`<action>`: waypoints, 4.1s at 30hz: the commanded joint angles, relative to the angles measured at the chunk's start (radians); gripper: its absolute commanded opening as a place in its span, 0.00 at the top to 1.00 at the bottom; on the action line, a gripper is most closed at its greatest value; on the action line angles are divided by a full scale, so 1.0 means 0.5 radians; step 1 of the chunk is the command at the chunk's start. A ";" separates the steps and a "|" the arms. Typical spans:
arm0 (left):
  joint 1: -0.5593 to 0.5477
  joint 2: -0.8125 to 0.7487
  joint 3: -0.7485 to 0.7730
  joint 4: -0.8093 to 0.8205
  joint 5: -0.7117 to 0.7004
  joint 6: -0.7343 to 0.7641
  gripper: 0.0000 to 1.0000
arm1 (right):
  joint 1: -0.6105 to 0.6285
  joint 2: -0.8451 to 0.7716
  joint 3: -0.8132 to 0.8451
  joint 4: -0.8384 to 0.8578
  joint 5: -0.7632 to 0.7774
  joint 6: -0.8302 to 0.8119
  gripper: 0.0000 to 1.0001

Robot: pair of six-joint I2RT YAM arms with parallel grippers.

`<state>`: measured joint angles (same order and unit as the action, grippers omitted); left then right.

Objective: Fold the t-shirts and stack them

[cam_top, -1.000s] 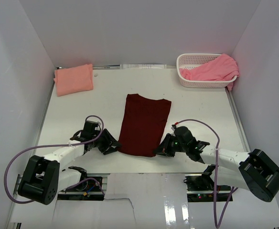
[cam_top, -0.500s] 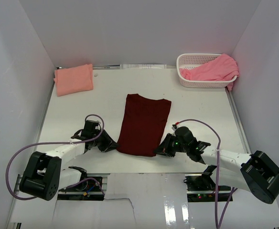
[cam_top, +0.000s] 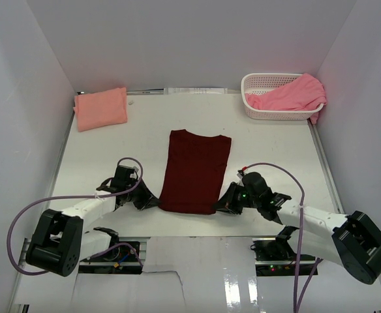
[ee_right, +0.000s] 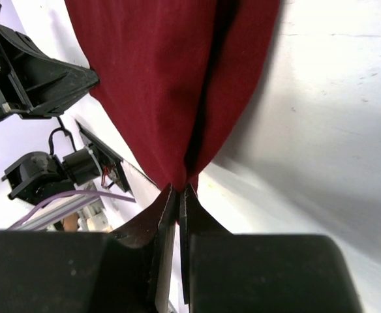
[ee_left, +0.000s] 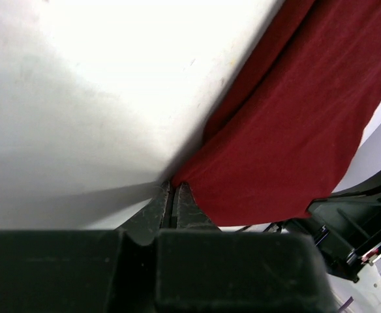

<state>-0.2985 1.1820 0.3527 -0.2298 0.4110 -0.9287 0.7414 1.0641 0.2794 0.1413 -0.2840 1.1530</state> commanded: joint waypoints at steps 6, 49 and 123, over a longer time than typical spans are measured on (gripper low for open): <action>-0.014 -0.164 -0.073 -0.363 -0.064 -0.029 1.00 | -0.406 0.301 0.015 -0.086 -0.542 -0.458 0.92; -0.139 -0.143 0.558 -0.709 -0.049 -0.106 1.00 | -0.510 0.461 0.680 -0.841 -0.923 -0.842 0.92; 0.247 2.213 3.752 -0.937 0.246 0.311 1.00 | -1.173 1.890 2.981 -1.403 -0.739 -1.174 0.92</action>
<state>-0.1905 2.2803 2.1780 -0.7883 0.5297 -0.7647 0.1764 1.9720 1.6840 -0.5491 -0.6827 0.5781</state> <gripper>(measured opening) 0.029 0.081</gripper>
